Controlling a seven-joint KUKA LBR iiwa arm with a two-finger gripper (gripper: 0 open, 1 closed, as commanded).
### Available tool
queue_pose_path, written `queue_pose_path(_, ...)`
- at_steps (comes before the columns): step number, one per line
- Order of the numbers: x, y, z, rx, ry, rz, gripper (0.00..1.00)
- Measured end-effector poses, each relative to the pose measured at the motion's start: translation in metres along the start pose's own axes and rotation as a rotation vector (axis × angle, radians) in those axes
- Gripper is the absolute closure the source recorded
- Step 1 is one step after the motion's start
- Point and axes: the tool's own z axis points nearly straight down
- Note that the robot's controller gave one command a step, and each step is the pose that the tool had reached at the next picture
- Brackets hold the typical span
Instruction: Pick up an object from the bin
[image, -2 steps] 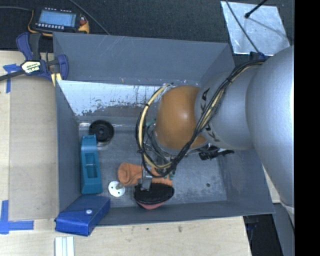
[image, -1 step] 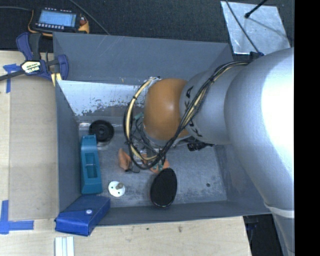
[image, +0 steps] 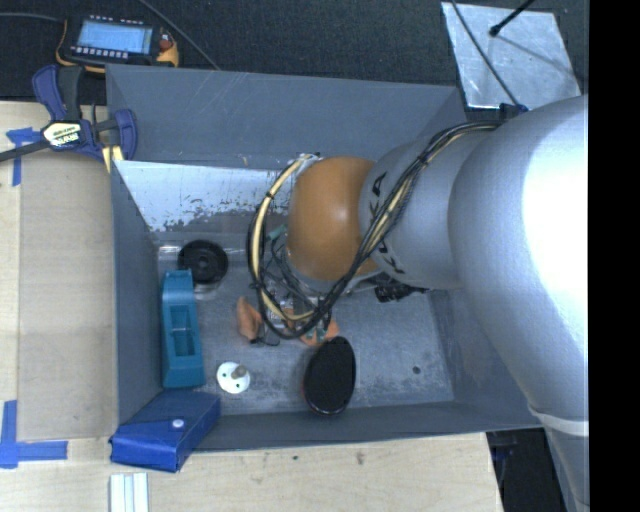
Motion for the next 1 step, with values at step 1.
queue_pose_path(1, 0.0009, -0.0098, -0.0338, 0.002, 0.012, 0.001, 1.00)
